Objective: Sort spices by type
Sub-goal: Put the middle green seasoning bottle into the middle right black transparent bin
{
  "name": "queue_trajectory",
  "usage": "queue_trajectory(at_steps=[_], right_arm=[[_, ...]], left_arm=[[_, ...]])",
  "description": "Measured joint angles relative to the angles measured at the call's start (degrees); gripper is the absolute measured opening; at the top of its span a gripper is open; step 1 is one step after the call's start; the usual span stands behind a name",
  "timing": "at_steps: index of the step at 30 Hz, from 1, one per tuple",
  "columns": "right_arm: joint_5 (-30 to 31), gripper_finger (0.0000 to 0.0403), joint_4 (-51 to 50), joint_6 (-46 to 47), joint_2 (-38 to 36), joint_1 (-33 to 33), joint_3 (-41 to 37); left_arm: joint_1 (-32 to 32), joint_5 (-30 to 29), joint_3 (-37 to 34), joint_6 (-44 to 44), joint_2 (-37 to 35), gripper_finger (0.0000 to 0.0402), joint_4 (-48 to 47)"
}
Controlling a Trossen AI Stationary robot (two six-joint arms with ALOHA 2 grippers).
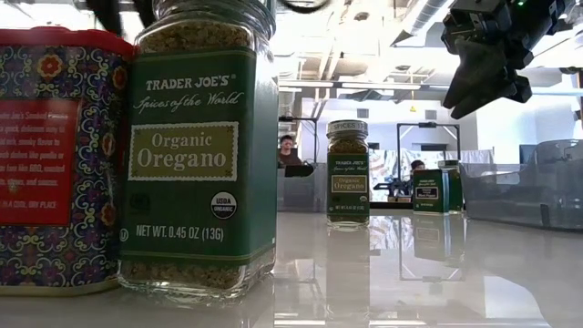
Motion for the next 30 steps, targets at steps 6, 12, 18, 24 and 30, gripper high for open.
queue_trajectory(at_steps=[6,12,18,24,30], right_arm=[[0.00,0.0194,0.06,-1.07,-0.02,-0.08,0.00],[0.01,0.0278,0.09,-2.83,-0.04,-1.77,0.00],[0.02,0.0347,0.39,-3.96,-0.04,-3.60,0.00],[0.03,0.0374,0.35,-4.04,-0.04,-4.67,0.00],[0.03,0.0374,0.33,-4.09,-0.04,-6.14,0.00]], left_arm=[[9.53,-0.13,-1.94,9.90,-2.00,0.0279,13.58],[16.27,0.02,-10.64,11.54,-8.16,0.0279,25.97],[18.37,0.17,-23.66,8.00,-18.04,0.0279,39.17],[18.50,-0.34,-36.41,3.47,-28.61,0.0279,49.71],[18.51,-1.03,-44.88,2.02,-36.68,0.0279,57.61]])
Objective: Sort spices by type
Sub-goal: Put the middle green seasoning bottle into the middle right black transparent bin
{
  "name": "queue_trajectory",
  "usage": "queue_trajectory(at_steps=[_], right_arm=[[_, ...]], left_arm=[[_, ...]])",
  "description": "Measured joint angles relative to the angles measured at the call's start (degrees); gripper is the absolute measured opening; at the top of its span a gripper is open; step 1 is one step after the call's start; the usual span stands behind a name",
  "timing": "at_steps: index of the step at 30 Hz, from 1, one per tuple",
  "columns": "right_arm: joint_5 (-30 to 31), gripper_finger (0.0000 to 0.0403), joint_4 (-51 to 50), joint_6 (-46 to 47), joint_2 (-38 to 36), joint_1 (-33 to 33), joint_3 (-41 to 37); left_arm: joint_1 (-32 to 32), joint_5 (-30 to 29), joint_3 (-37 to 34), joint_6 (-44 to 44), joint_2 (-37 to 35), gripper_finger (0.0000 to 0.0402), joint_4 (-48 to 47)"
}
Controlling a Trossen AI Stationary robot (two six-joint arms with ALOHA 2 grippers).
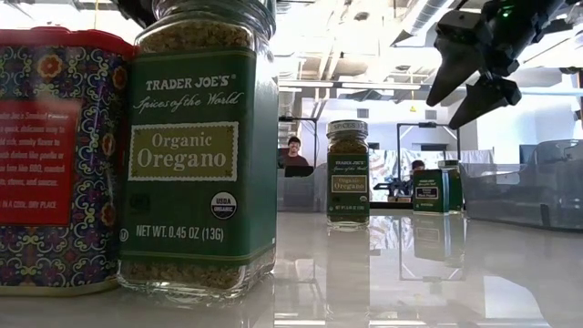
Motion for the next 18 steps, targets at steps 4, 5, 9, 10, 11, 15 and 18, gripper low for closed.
queue_trajectory(at_steps=[4,5,9,10,11,15,18], right_arm=[[0.00,0.0373,0.00,0.02,0.00,-1.28,0.00],[0.02,0.0373,0.00,0.04,0.00,-1.61,0.00],[0.00,0.0373,0.02,0.04,0.00,-2.69,0.00],[0.00,0.0373,0.04,0.04,0.00,-2.99,0.00],[0.00,0.0373,0.04,0.06,0.00,-3.26,0.00],[0.02,0.0373,0.02,0.78,0.00,-4.58,0.00],[0.00,0.0373,0.02,3.08,0.00,-5.52,0.00]], left_arm=[[-0.01,-0.35,-2.64,0.81,-3.59,0.0279,0.85],[-0.01,-0.37,-3.12,0.84,-4.44,0.0279,0.85],[-0.01,-0.56,-3.36,0.70,-6.59,0.0279,-0.29],[-0.01,-0.58,-3.36,0.78,-6.98,0.0279,-0.46],[-0.01,-0.58,-3.36,0.92,-7.39,0.0279,-0.33],[-0.01,-0.68,-3.36,1.01,-8.94,0.0279,-0.27],[-0.01,-0.70,-3.36,2.00,-9.80,0.0279,-0.29]])
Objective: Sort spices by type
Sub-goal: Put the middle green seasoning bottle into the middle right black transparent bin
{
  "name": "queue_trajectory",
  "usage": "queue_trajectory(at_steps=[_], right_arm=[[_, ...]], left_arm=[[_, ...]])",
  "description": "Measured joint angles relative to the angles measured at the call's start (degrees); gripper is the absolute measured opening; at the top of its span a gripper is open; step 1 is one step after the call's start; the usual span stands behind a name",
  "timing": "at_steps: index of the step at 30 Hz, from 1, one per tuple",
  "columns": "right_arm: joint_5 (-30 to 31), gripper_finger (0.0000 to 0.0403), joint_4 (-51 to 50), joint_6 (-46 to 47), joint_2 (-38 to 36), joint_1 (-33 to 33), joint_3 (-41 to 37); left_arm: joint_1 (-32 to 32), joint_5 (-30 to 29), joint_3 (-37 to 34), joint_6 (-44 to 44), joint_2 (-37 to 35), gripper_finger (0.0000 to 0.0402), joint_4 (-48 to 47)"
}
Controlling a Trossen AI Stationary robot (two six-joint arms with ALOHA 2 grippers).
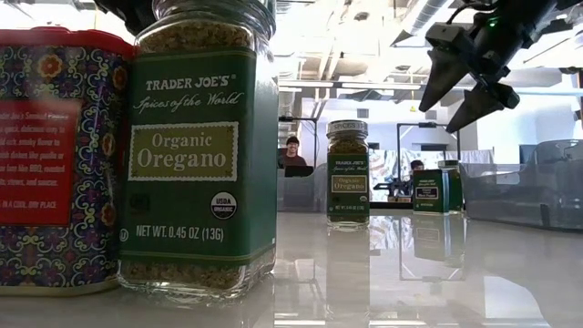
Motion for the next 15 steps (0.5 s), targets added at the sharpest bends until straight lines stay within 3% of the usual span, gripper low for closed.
queue_trajectory(at_steps=[15], right_arm=[[-0.01,0.0372,0.02,1.93,0.00,-0.80,0.00]], left_arm=[[0.00,0.07,0.02,0.43,-0.49,0.0279,-0.11]])
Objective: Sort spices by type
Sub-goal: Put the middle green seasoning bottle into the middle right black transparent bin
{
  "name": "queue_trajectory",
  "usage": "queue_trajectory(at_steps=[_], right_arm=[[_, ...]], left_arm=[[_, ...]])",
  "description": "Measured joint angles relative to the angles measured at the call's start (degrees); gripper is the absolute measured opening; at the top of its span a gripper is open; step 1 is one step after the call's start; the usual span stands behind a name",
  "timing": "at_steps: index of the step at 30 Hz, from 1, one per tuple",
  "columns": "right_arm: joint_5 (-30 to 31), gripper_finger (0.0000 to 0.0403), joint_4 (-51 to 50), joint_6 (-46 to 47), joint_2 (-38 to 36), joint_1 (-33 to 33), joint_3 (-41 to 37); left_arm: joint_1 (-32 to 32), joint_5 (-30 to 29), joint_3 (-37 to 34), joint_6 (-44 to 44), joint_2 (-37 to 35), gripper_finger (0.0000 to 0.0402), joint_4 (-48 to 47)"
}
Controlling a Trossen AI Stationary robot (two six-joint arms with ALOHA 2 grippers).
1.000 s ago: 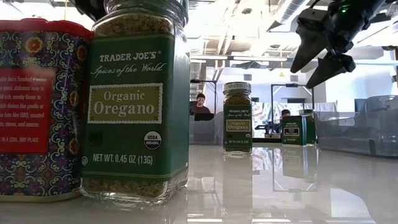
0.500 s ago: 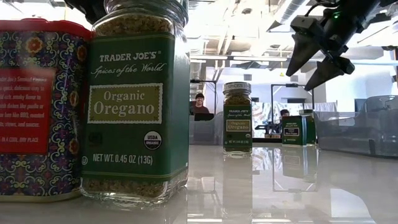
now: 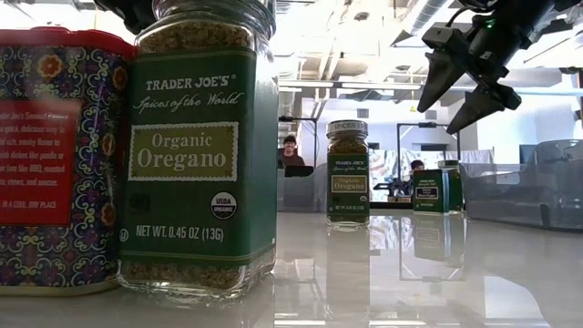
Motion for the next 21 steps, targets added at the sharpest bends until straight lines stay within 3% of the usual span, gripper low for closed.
queue_trajectory(at_steps=[21], right_arm=[[0.00,0.0372,-0.02,0.02,0.00,0.00,0.00]], left_arm=[[0.00,0.07,0.04,-0.59,0.02,0.0279,-0.09]])
